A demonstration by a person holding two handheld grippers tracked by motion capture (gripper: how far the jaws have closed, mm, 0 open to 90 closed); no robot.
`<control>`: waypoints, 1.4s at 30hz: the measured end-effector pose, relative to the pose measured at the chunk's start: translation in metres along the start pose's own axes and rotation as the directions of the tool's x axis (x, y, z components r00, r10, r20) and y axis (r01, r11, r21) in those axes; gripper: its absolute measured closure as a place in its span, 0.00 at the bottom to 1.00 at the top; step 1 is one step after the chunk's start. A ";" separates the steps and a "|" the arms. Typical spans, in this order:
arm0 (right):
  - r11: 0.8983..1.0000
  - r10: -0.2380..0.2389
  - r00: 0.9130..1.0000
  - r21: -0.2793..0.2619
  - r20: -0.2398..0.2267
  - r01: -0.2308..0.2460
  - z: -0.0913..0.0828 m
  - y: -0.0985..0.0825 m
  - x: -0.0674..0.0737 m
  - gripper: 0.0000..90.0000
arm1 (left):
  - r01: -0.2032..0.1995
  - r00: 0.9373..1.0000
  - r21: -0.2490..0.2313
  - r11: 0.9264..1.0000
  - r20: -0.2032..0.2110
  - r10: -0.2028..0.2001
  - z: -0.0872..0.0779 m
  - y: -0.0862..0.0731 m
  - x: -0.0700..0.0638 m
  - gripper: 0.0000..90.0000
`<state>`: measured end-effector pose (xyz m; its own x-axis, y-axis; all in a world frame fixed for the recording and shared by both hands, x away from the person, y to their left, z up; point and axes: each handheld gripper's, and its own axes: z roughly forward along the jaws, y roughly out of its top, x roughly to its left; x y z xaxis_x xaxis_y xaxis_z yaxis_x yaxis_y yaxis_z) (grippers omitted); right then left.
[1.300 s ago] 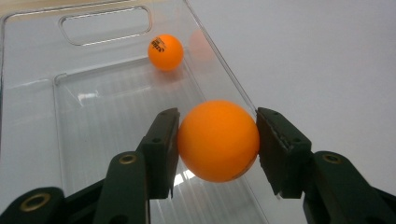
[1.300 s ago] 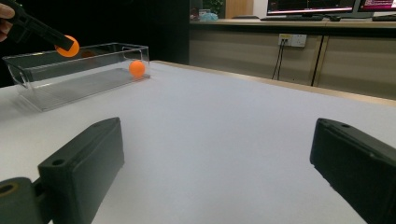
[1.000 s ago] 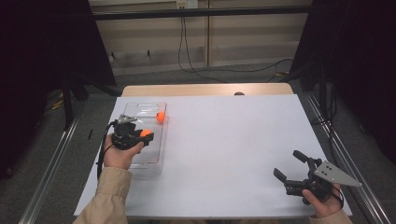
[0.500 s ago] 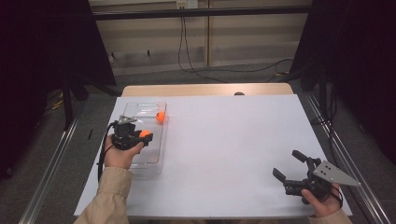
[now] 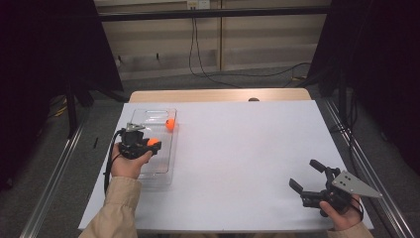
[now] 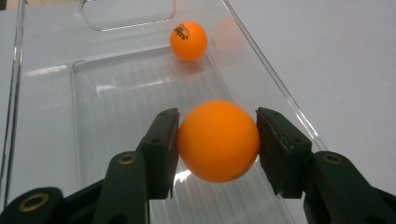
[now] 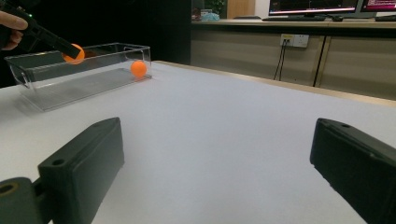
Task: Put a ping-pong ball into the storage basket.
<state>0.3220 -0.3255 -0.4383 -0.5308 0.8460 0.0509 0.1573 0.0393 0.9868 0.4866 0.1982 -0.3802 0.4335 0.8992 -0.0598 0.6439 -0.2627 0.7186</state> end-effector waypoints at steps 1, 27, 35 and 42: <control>1.000 0.000 1.000 0.001 -0.003 0.000 0.000 0.000 0.000 0.03 | -0.002 1.000 0.003 1.000 0.001 0.002 0.000 0.000 0.000 0.56; 1.000 -0.002 1.000 0.002 0.006 0.002 -0.003 -0.001 -0.001 0.03 | 0.024 1.000 -0.055 0.998 -0.018 -0.025 -0.003 0.001 0.000 0.38; 1.000 0.008 1.000 -0.009 0.015 -0.008 -0.003 0.000 0.000 0.03 | 0.034 0.999 -0.092 0.995 -0.003 -0.034 -0.007 0.001 -0.005 0.25; 1.000 0.000 1.000 -0.001 0.006 0.000 0.000 0.000 0.001 0.03 | 0.043 0.999 -0.155 0.987 0.022 -0.040 -0.014 0.001 -0.011 0.17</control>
<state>0.3214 -0.3249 -0.4381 -0.5259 0.8491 0.0503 0.1565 0.0385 0.9869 0.4738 0.1931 -0.3691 0.4212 0.9009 -0.1042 0.5564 -0.1660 0.8142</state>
